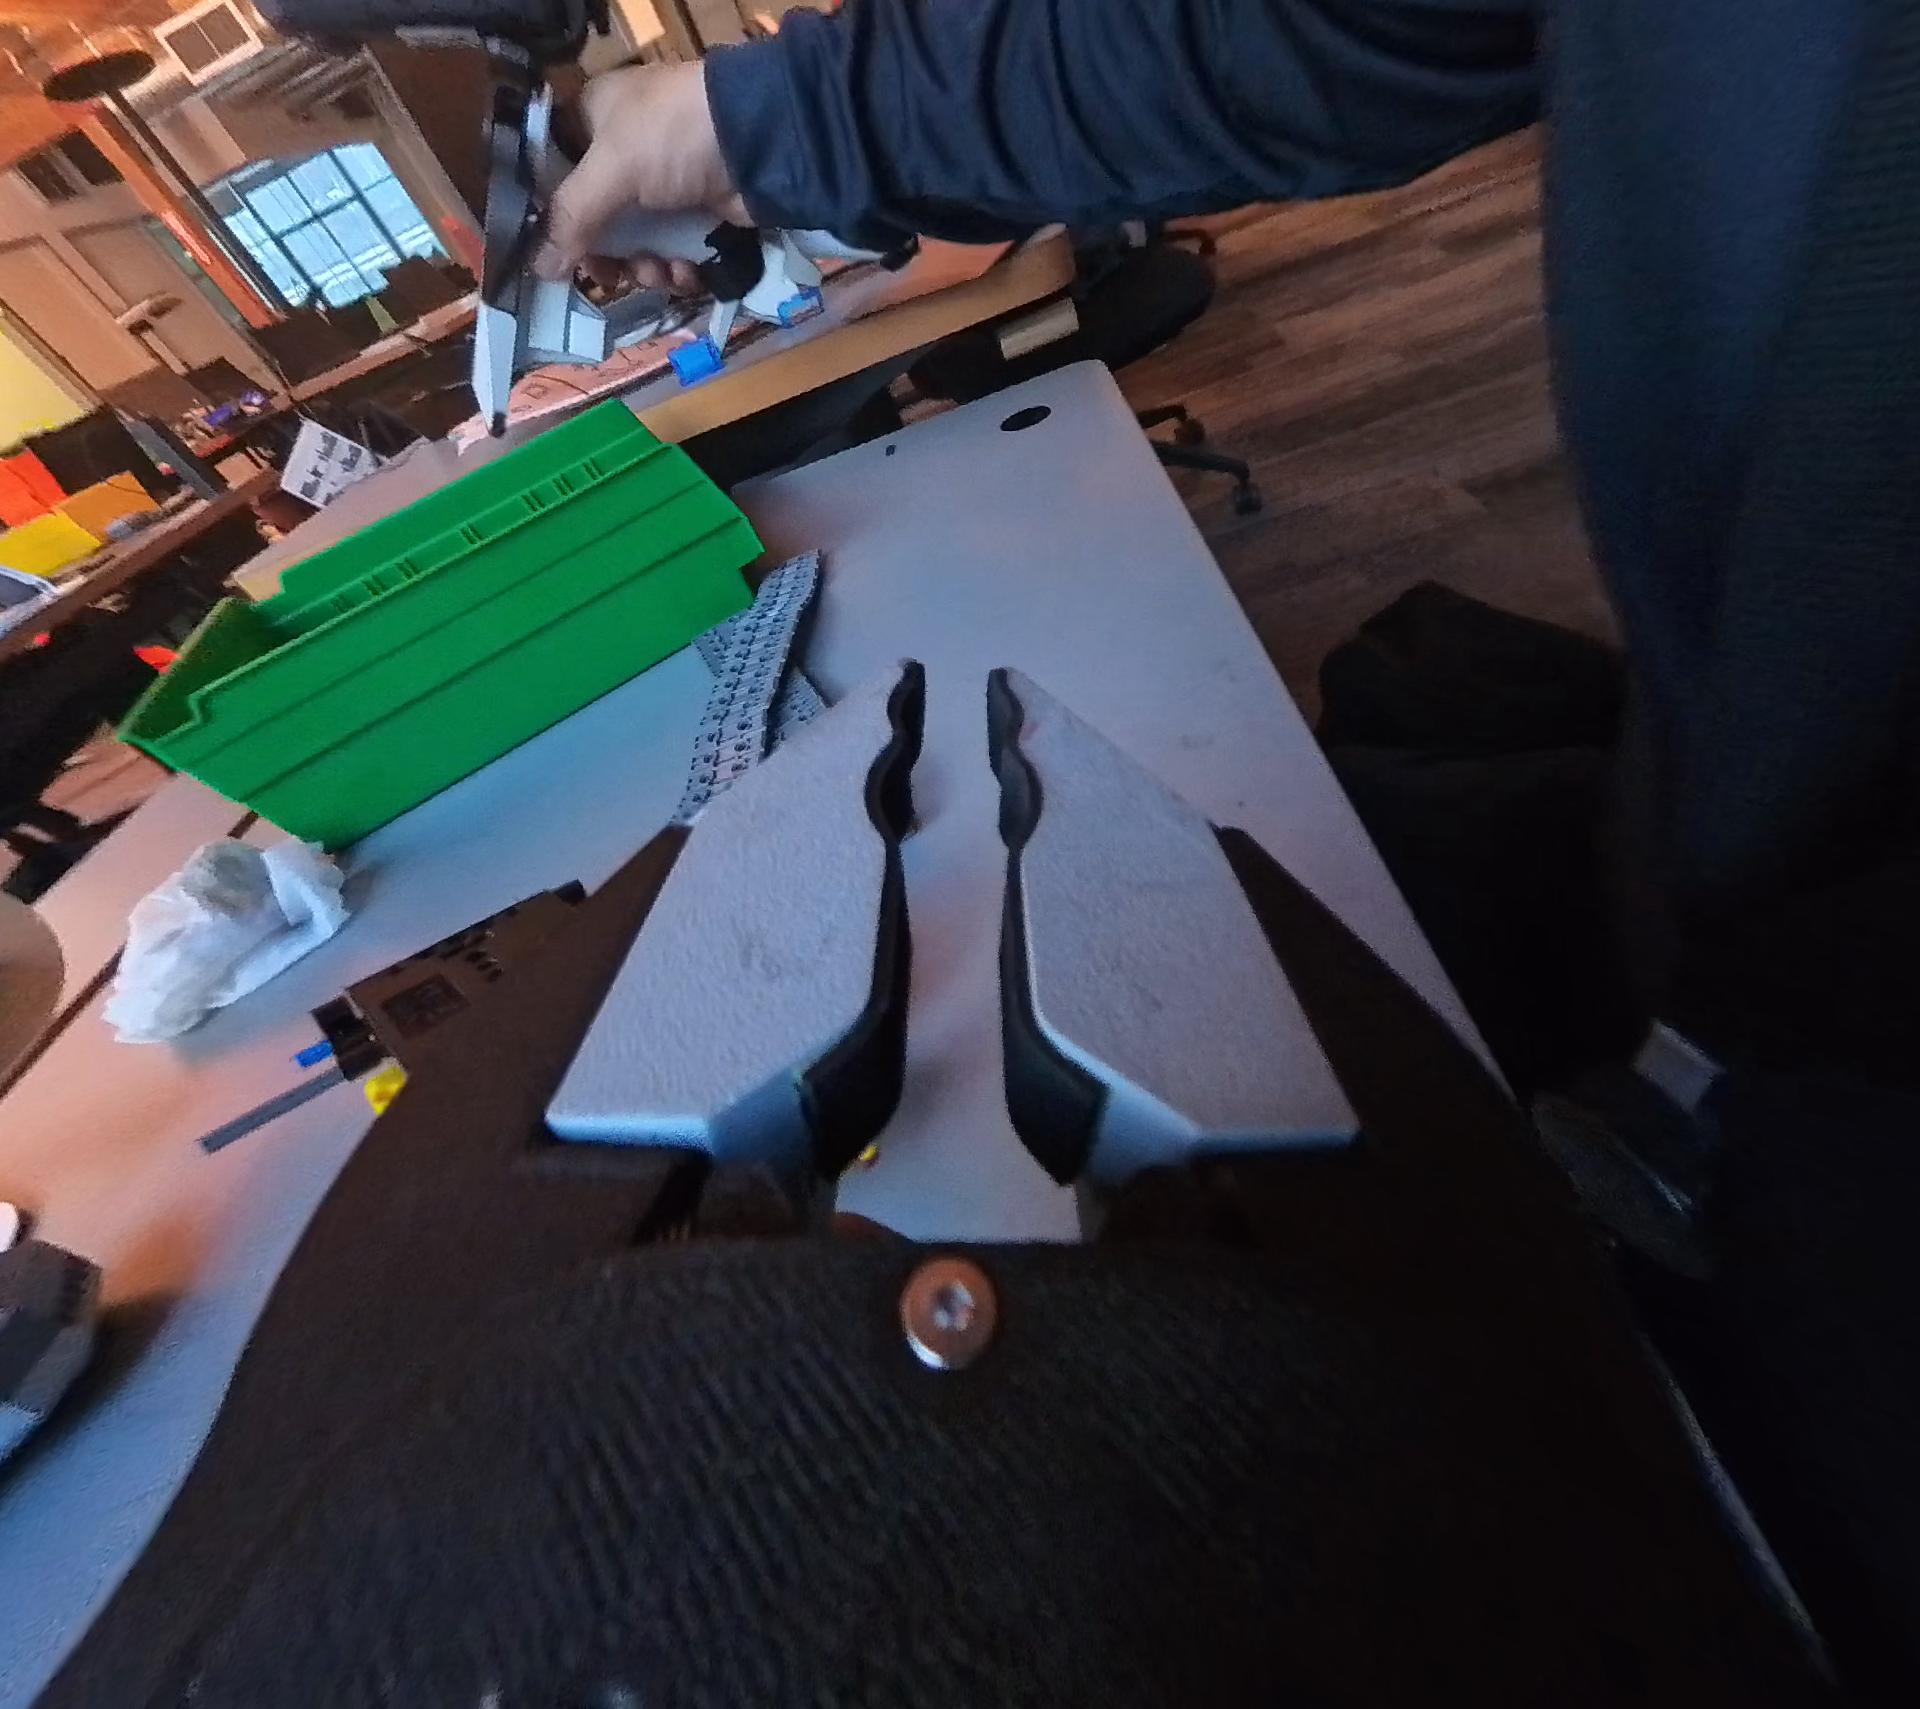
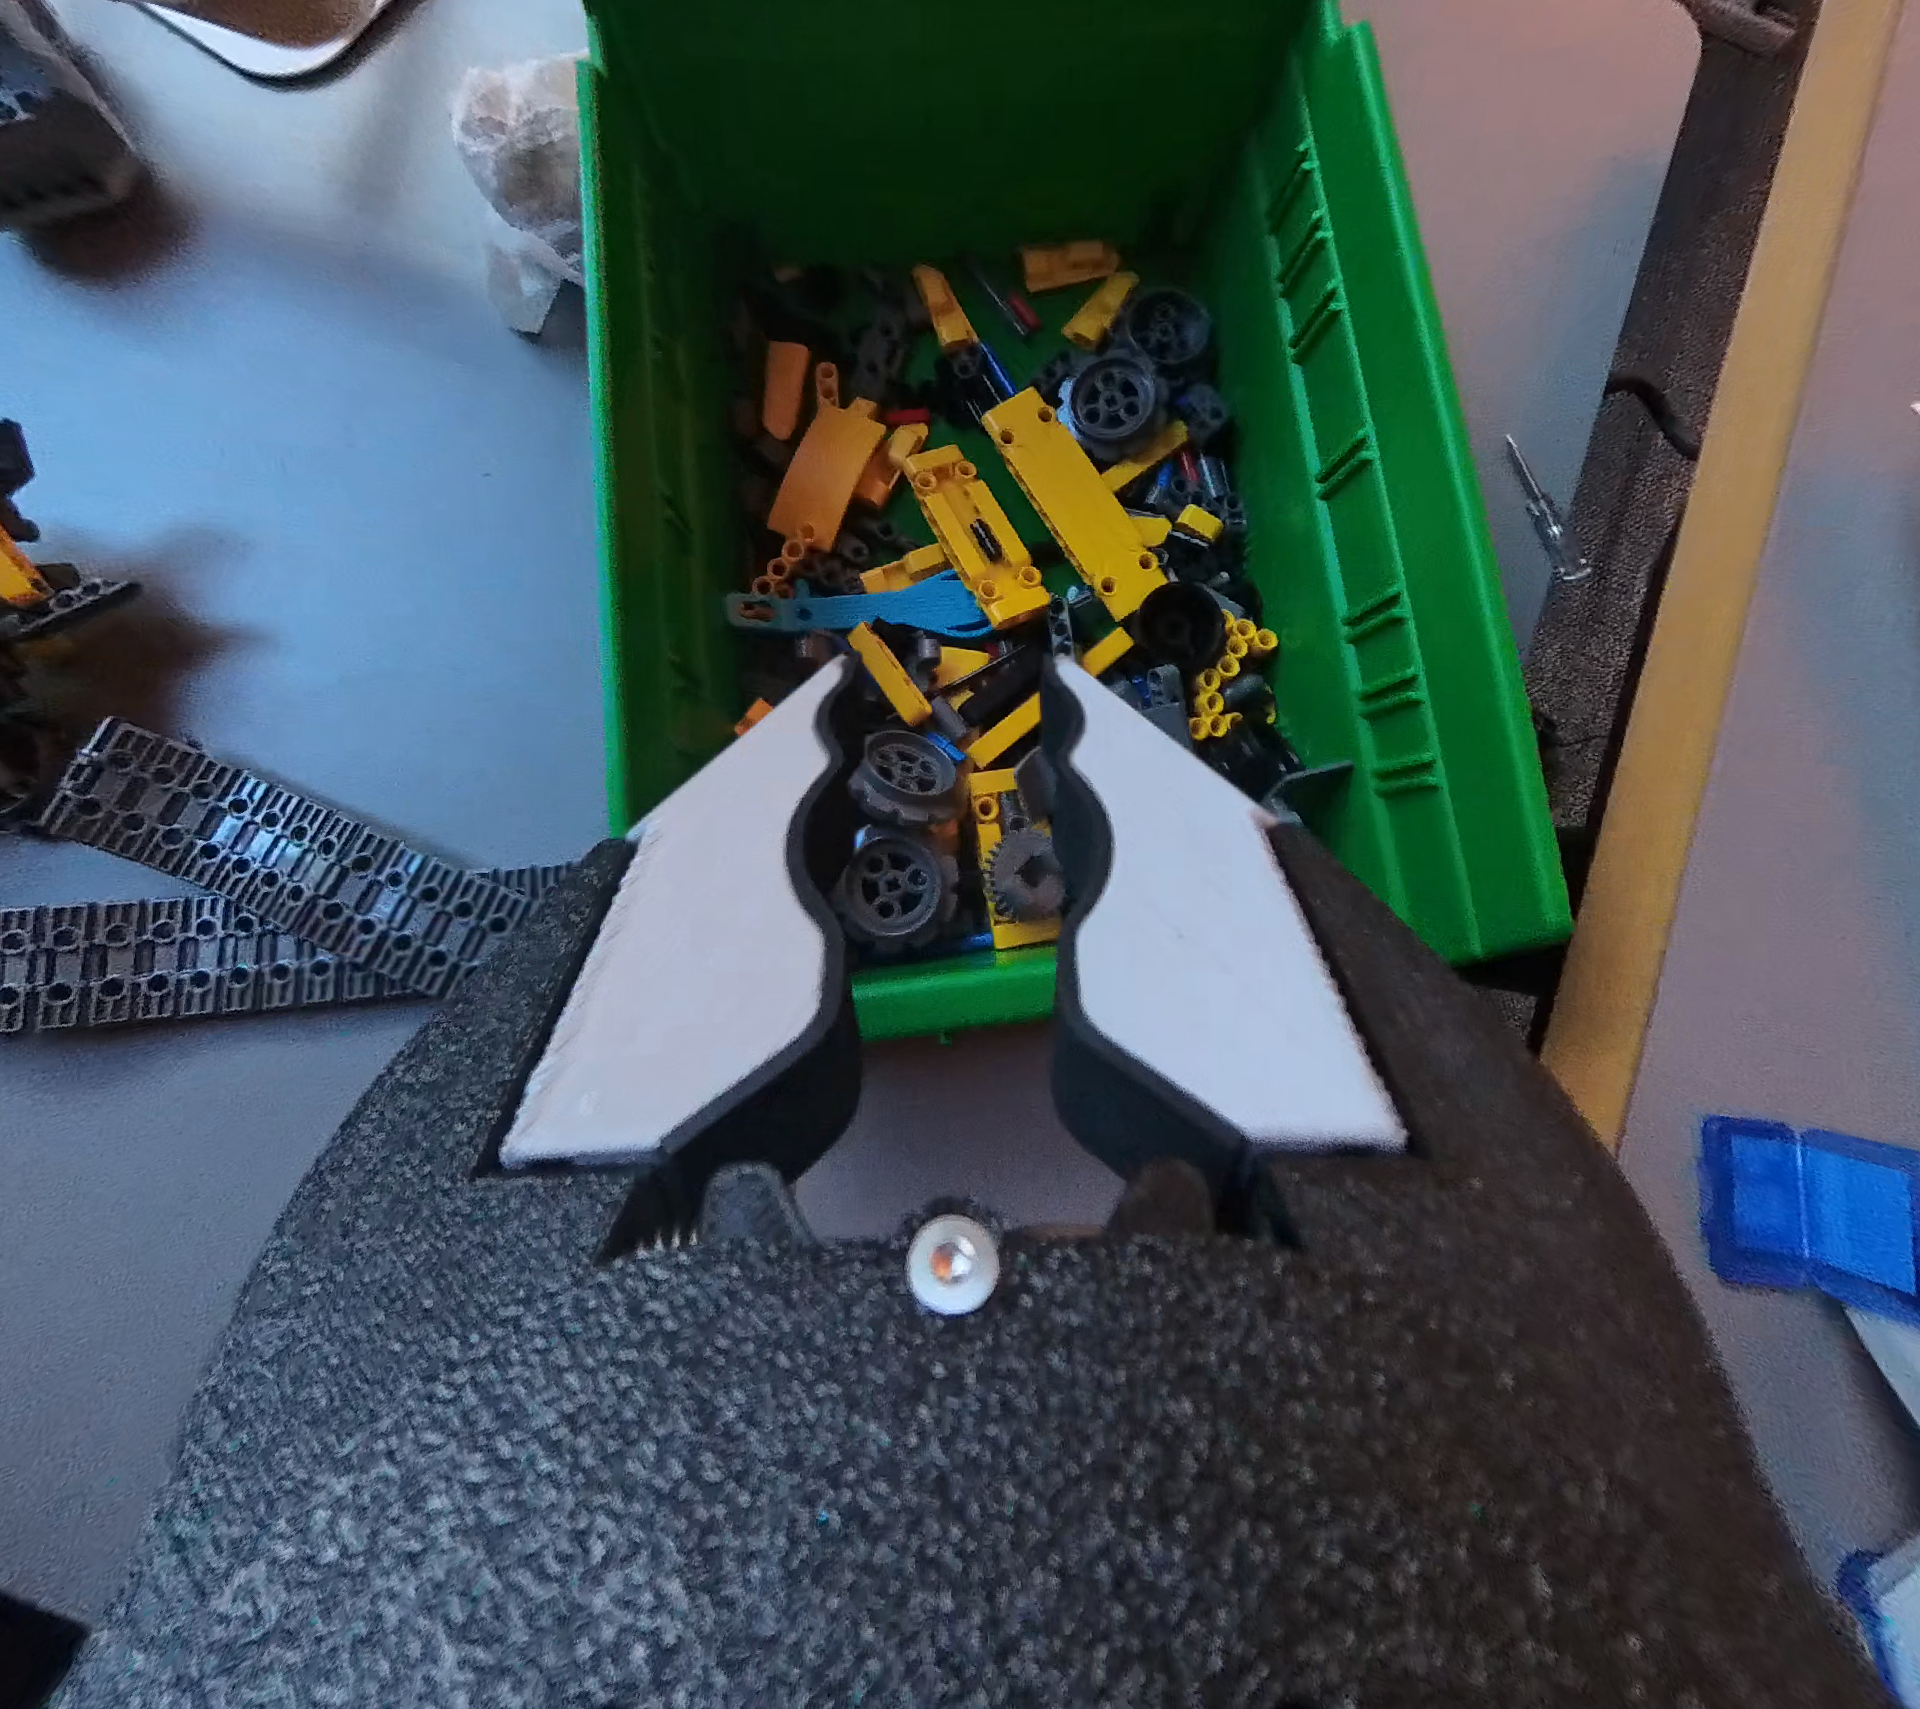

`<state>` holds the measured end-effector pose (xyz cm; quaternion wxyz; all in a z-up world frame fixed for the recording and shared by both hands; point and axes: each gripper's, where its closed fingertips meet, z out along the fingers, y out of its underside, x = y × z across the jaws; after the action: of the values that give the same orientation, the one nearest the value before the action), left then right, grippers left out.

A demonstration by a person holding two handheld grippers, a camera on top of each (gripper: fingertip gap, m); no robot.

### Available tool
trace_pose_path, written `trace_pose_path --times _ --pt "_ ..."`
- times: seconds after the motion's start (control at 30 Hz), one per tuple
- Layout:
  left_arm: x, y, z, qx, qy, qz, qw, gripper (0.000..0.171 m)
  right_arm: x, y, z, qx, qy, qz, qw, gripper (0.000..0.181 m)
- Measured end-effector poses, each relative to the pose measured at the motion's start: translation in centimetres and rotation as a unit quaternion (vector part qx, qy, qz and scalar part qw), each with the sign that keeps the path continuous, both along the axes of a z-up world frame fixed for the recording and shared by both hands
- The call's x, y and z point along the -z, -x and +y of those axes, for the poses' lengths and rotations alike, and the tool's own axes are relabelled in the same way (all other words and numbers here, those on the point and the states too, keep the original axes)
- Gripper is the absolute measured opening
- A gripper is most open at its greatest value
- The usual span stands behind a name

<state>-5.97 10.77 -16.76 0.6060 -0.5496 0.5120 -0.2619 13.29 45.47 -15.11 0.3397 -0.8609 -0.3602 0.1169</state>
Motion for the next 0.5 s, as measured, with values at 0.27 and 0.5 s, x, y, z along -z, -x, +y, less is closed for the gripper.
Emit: trace_pose_path --times 0.27,0.5 --pt "-0.6 0.6 0.7 0.010 0.048 -0.050 0.998 0.009 0.3 4.7 -7.0 -0.006 -0.090 0.064 0.994 0.027" --pt "-1.2 -0.2 -1.1 -0.004 0.002 -0.003 1.000 0.010 1.8 9.2 -16.6 -0.091 -0.148 0.169 0.970 0.027"
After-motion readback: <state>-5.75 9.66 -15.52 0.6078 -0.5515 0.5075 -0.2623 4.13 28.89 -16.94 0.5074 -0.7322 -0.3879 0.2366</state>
